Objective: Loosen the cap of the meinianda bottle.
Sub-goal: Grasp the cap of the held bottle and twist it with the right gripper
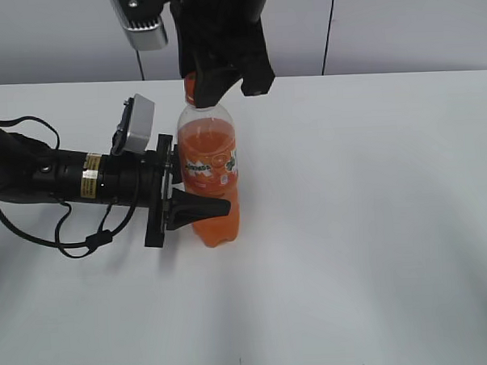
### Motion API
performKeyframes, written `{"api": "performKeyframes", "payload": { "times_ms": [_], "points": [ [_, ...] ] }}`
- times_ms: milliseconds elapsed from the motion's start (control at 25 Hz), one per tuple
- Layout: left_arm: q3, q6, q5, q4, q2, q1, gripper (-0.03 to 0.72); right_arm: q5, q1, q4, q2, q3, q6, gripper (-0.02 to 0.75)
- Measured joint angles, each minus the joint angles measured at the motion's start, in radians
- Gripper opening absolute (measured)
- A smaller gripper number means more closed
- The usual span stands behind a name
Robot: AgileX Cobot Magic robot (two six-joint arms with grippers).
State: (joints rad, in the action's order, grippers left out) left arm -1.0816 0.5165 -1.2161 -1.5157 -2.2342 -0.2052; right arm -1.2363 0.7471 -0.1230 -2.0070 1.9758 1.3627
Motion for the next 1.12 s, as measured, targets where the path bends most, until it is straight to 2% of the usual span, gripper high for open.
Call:
{"api": "performKeyframes", "payload": {
  "times_ms": [80,160,320,400,600,680,800,920,1040,1120],
  "points": [
    [0.000,0.000,0.000,0.000,0.000,0.000,0.391,0.000,0.000,0.000,0.000,0.000,-0.016,0.279],
    [0.000,0.001,0.000,0.000,0.000,0.000,0.391,0.003,0.000,0.000,0.000,0.000,-0.046,0.314],
    [0.000,0.006,0.000,0.000,0.000,0.000,0.391,0.009,0.000,-0.008,0.000,0.000,-0.090,0.471],
    [0.000,0.006,0.000,0.000,0.000,0.000,0.391,0.009,0.000,-0.031,0.008,0.000,-0.094,0.511],
    [0.000,0.006,0.000,0.000,0.000,0.000,0.391,0.009,0.000,-0.099,0.077,0.000,-0.176,0.535],
    [0.000,0.006,0.000,0.000,0.000,0.000,0.391,0.009,0.000,-0.104,0.116,0.000,-0.317,0.535],
    [0.000,0.006,0.000,0.000,0.000,0.000,0.391,0.009,0.000,-0.103,0.149,0.000,-0.635,0.535],
    [0.000,0.006,0.000,0.000,0.000,0.000,0.391,0.009,0.000,-0.097,0.154,0.000,-1.059,0.531],
    [0.000,0.006,0.000,0.000,0.000,0.000,0.391,0.009,0.000,-0.036,0.148,0.000,-1.480,0.505],
    [0.000,0.006,0.000,0.000,0.000,0.000,0.391,0.009,0.000,0.010,0.138,-0.001,-1.595,0.478]
  ]
}}
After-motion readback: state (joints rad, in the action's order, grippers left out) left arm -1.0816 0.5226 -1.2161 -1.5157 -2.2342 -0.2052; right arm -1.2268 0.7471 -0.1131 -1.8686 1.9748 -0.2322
